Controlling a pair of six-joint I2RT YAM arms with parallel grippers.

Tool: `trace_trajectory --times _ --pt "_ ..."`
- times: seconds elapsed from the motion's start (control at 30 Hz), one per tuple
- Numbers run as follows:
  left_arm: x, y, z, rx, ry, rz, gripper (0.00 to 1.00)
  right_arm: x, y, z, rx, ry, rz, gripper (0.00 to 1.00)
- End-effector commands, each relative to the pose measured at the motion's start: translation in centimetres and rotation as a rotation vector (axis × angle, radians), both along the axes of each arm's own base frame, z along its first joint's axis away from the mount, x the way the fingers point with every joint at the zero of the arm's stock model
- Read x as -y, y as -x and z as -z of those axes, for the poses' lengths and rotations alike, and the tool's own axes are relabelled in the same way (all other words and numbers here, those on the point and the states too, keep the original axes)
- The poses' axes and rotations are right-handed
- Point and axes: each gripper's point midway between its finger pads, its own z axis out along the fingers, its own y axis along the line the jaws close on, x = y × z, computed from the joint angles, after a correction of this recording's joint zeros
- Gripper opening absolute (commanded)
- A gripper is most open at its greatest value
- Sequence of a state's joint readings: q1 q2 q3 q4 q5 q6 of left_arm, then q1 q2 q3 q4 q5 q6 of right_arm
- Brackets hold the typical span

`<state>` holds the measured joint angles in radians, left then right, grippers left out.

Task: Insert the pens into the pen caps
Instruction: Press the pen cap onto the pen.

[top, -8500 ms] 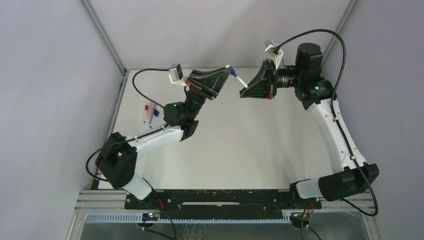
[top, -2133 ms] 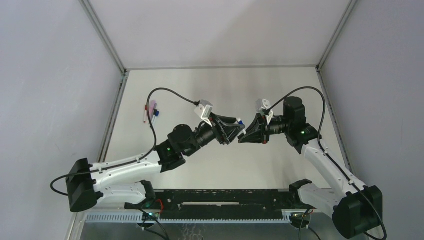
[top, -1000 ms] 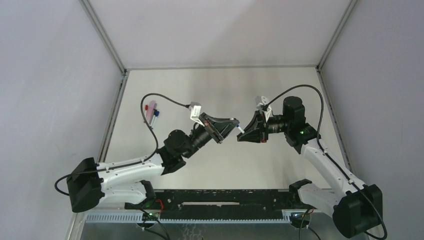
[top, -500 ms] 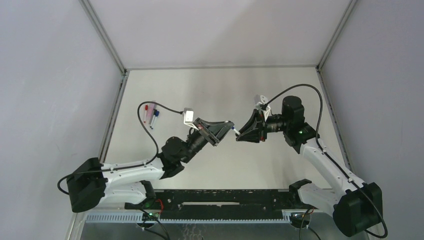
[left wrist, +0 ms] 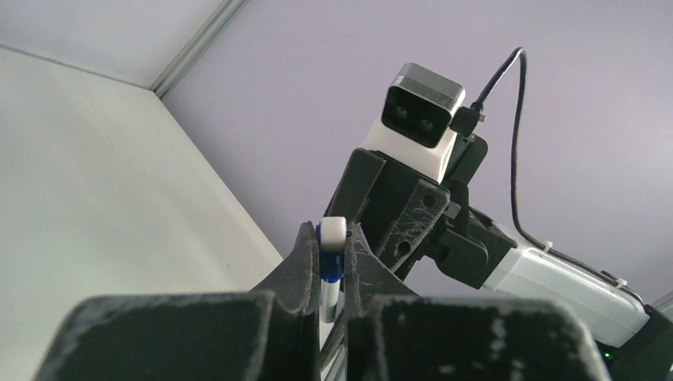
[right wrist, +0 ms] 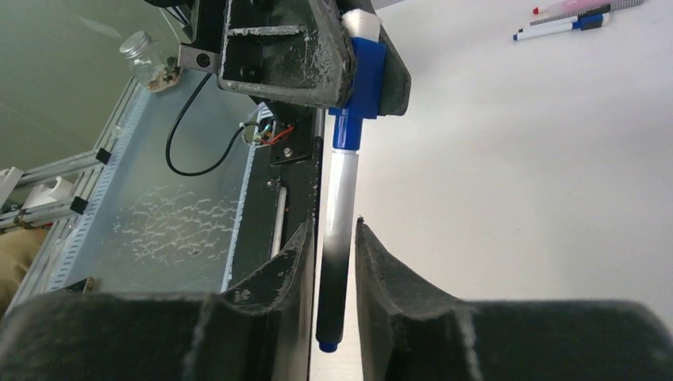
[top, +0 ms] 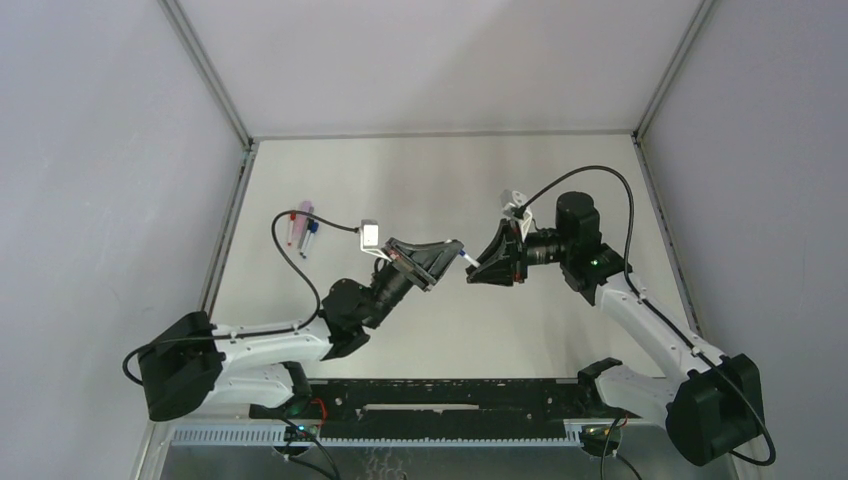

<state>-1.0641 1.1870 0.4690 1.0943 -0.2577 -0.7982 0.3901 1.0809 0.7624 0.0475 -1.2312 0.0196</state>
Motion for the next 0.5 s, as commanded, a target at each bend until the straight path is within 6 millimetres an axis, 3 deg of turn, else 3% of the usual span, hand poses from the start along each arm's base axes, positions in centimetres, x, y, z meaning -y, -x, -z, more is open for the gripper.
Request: trace_trajectory --times 0.0,0.03,0.07,0.23,0.33,0.47 --pt "0.0 0.3 -0.4 0.021 0.046 0.024 0.00 -0.5 -0.7 -1.9 0.042 -0.026 0.026 0.19" --pt "0.2 0.5 -0.3 0.027 0.045 0.038 0.00 -0.6 -0.8 -2.1 0.038 -0.029 0.037 0.05" --pt "0.5 0.7 -0.1 0.030 0.041 0.053 0.00 -0.6 -0.8 -2.3 0.036 -0.034 0.041 0.00" --pt "3.2 2.7 2.7 0.012 -0.028 0.176 0.00 -0.4 0.0 -3.9 0.003 -0.069 0.021 0.00" --pt "5.9 5.3 5.1 -0.016 -0.086 0.298 0.00 0.0 0.1 -4.4 -0.102 -0.099 -0.034 0.00" --pt "8.8 9.1 8.8 -0.112 -0.144 0.502 0.00 -0.3 -0.3 -4.4 0.015 -0.091 0.008 0.00"
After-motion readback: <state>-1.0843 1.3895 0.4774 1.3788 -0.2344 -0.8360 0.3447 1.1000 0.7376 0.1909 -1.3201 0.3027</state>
